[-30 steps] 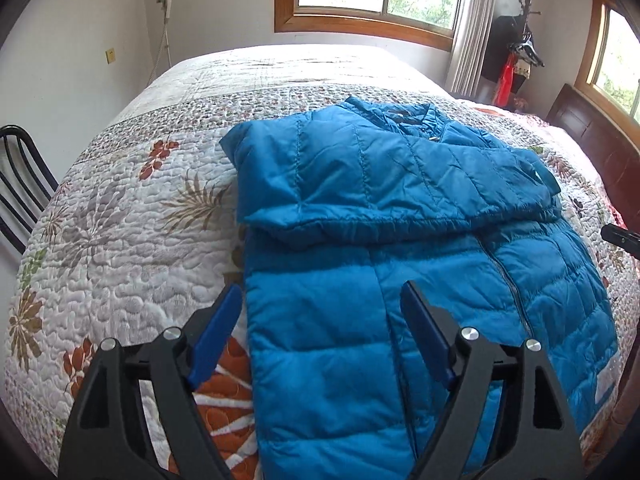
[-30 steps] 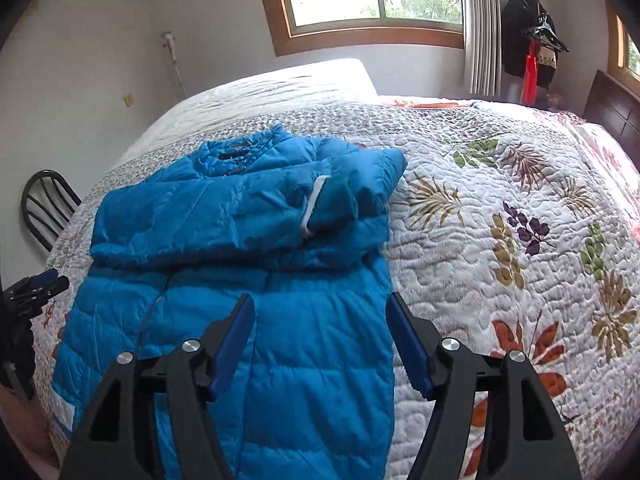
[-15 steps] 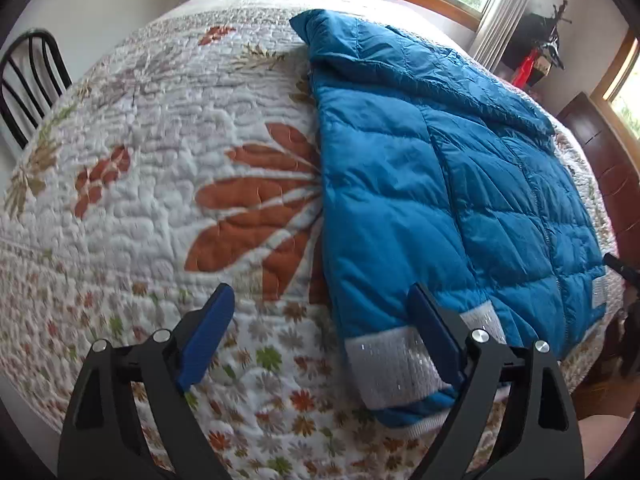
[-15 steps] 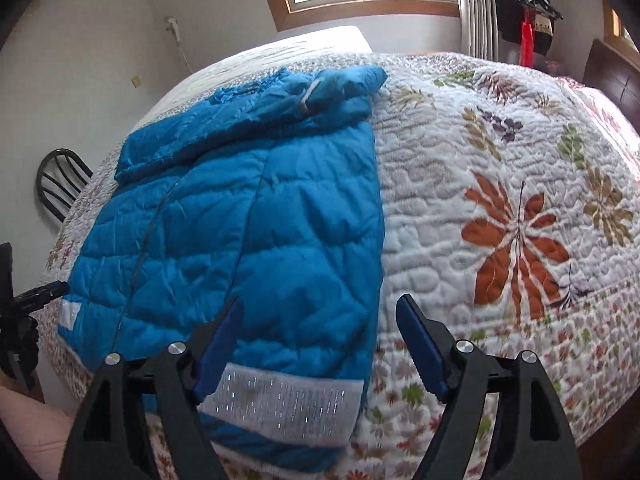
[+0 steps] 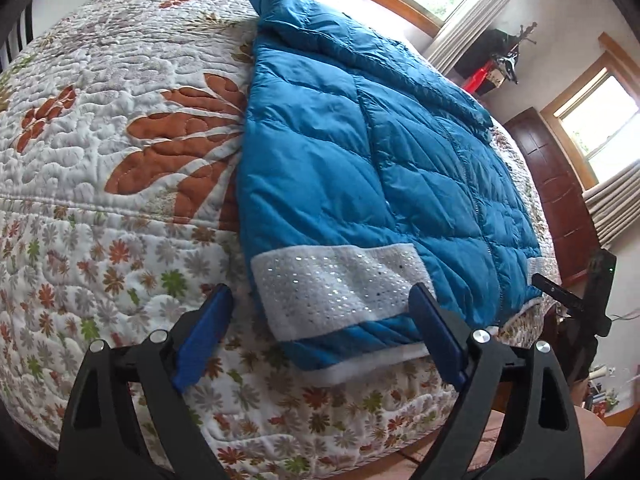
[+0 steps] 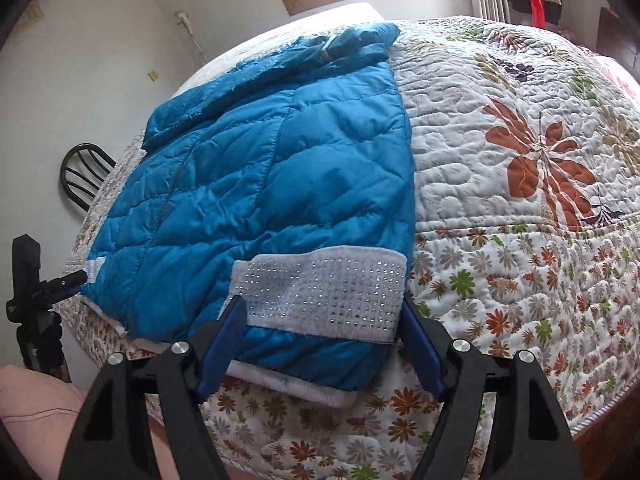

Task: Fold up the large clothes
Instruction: 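Grasp the white-banded hem with the left tool while the right tool grasps it too, then lift the hem with both tools and fold it toward the collar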

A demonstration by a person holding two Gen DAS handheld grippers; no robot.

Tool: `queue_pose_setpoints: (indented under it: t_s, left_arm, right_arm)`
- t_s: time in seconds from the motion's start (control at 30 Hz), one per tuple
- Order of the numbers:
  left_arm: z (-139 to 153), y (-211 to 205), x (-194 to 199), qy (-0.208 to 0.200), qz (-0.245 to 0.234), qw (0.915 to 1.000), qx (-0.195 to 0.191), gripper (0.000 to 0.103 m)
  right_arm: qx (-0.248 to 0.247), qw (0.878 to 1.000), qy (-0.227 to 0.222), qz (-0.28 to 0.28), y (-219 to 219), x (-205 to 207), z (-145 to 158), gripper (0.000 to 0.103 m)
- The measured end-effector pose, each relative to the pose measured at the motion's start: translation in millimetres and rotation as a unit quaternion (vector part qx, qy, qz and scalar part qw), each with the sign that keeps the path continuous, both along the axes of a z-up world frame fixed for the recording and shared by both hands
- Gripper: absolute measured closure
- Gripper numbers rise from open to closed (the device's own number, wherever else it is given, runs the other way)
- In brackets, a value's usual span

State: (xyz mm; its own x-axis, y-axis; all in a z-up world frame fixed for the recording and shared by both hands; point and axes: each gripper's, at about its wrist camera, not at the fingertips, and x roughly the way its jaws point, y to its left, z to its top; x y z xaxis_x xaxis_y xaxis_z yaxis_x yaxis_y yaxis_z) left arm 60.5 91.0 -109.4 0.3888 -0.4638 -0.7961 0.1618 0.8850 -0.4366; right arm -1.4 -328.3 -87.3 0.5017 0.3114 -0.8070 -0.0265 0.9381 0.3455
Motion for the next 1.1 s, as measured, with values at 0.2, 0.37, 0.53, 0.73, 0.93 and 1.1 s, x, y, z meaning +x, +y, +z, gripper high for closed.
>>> queue_pose_setpoints:
  t_s: [0.2,0.37,0.53,0.73,0.93,1.1]
  left_arm:
    - [2.8,-11.5,-5.2,-0.009,-0.001,1.0000,-0.001,0.062]
    - [8.2,-1.2,-11.3,-0.024,0.012,0.9990,-0.035,0.085]
    - [23.1,5.0,-16.9,-0.063,0.013,0.9954,-0.071,0.090]
    - [54.9,4.1,-7.7,-0.106,-0.005,0.9892,-0.101,0.090]
    - [92.3,0.5,22.3,-0.146,-0.026,0.9843,-0.095,0.090]
    - [114.4,-2.9,66.4,-0.161,-0.029,0.9816,-0.097,0.090]
  right_arm:
    - [0.018,1.000,-0.017,-0.001,-3.2,-2.0,3.1,0.070]
    - [0.038,0.999,-0.037,-0.004,-9.0,-4.8,9.5,0.082]
    - [0.083,0.994,-0.077,-0.011,-20.3,-10.7,23.0,0.089]
    - [0.088,0.989,-0.115,0.000,-22.9,-1.9,55.9,0.090]
    - [0.081,0.988,-0.131,0.013,-28.1,31.5,95.7,0.091]
    - [0.095,0.988,-0.123,0.016,-34.4,76.8,115.1,0.091]
